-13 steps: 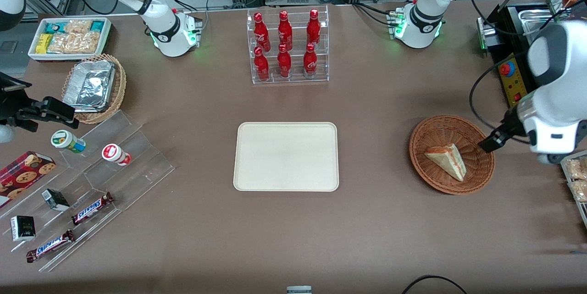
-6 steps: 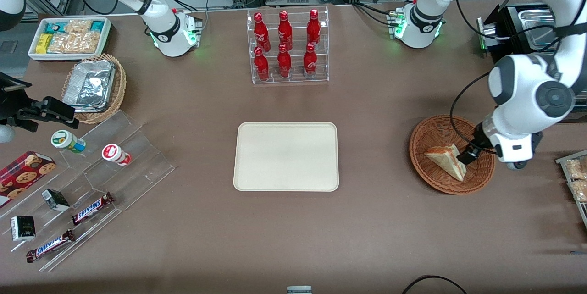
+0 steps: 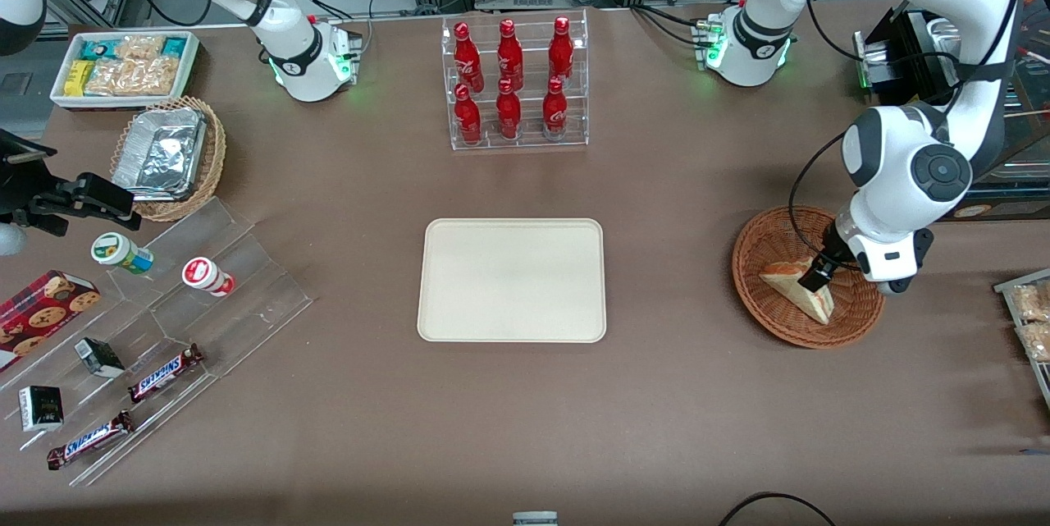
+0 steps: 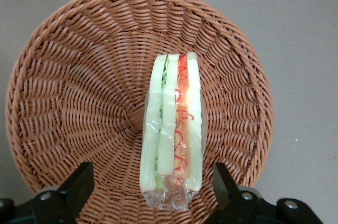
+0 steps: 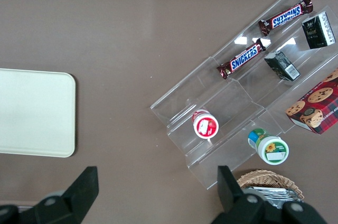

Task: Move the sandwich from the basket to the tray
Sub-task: 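Lower the left gripper and grasp the wrapped sandwich by its edge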

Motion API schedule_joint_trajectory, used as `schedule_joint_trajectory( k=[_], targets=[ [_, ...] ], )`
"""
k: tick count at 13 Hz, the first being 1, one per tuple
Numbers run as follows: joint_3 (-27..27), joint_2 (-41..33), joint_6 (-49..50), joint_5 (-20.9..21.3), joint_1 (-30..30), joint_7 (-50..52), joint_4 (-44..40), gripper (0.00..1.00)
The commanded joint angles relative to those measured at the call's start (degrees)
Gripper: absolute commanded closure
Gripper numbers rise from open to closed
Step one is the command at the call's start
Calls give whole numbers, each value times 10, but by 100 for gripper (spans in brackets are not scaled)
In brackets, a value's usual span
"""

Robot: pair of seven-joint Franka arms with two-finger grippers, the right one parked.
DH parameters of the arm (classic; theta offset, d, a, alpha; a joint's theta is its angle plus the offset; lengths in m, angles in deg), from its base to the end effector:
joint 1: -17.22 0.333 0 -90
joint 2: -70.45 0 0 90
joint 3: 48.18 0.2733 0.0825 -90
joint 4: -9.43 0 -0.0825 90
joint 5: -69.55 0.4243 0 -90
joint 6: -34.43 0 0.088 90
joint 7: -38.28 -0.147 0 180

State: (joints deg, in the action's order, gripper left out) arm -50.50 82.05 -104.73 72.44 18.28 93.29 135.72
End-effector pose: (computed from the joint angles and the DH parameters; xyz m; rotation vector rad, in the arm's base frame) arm 0.5727 -0.0119 0.1798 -2.8171 -1.3630 -0.0497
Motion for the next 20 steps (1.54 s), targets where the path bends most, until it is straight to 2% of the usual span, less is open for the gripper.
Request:
schedule_joint_trajectory(
  k=[1,5,6,7,9,10,11,12,13,16,18,20],
  targets=[
    [-3,17,-36,-1,3,9,4,0],
    [-3,45,-76,-1,2,11,3,0],
    [-3,52,-80,-2,-1,13,1,3],
    [-3,53,-87,-2,-4,19,1,16],
    [-3,52,-88,-1,-5,33,0,57],
    [-4,48,-83,-1,-6,33,-2,72],
    [-5,44,-82,0,-7,31,-2,84],
    [-5,33,-71,4,-10,31,-2,90],
    [-5,20,-36,5,-18,26,-6,94],
    [-7,-32,81,21,-34,20,-30,94],
    [-8,-49,198,62,-69,13,-68,94],
    [-8,-53,251,67,-116,19,-104,94]
  ],
)
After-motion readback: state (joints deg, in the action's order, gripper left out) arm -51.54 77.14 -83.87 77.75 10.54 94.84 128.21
